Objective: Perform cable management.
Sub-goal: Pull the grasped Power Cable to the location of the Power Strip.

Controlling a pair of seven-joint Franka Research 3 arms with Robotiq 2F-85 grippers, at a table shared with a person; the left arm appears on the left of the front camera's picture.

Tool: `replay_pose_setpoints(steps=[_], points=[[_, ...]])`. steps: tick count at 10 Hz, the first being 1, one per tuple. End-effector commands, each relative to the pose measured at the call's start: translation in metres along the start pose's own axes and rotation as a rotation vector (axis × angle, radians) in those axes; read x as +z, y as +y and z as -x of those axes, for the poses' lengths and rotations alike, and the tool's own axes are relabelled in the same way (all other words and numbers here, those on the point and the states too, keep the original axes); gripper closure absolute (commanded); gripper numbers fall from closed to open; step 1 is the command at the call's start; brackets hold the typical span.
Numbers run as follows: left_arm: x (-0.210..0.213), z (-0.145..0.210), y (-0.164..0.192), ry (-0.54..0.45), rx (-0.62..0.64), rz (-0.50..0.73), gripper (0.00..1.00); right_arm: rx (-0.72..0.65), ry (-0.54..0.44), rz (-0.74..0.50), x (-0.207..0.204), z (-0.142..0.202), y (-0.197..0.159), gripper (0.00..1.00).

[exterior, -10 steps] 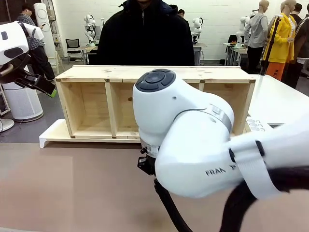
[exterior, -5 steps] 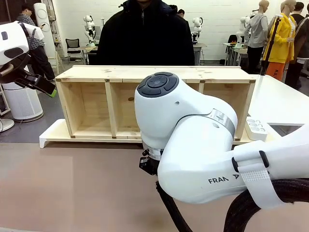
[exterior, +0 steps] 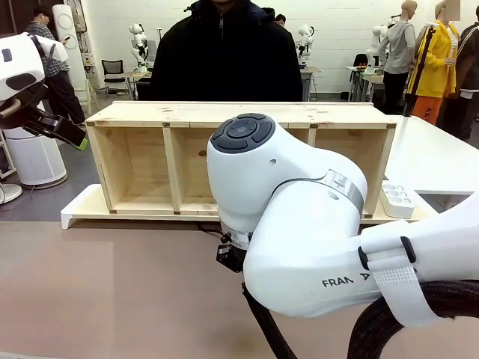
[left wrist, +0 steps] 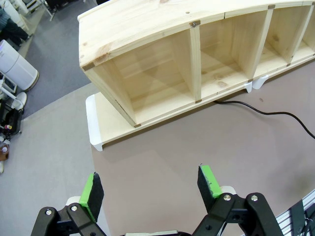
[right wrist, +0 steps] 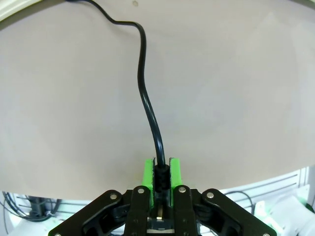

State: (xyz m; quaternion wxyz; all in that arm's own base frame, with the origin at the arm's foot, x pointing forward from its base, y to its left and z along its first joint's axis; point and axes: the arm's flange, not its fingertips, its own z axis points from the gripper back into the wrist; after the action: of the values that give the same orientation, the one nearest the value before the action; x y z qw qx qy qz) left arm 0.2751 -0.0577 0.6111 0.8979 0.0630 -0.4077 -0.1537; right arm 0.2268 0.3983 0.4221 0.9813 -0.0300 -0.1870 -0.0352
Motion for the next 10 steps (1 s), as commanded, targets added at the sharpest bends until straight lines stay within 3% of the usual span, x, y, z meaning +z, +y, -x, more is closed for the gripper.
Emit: replay_pose_setpoints(steps=[1,6,10], points=[[-0.001,-0.002,0.0,-0.012,0.0,-0.007,0.0,-0.009,0.042,0.021,0.015,0.009,-0.043,0.84],[-0.001,-0.002,0.0,-0.012,0.0,-0.007,0.0,-0.15,0.044,0.014,0.042,0.014,-0.141,0.84],[-0.001,-0.002,0.0,-0.012,0.0,-0.007,0.0,-0.271,0.021,-0.001,0.054,-0.018,-0.207,0.84]])
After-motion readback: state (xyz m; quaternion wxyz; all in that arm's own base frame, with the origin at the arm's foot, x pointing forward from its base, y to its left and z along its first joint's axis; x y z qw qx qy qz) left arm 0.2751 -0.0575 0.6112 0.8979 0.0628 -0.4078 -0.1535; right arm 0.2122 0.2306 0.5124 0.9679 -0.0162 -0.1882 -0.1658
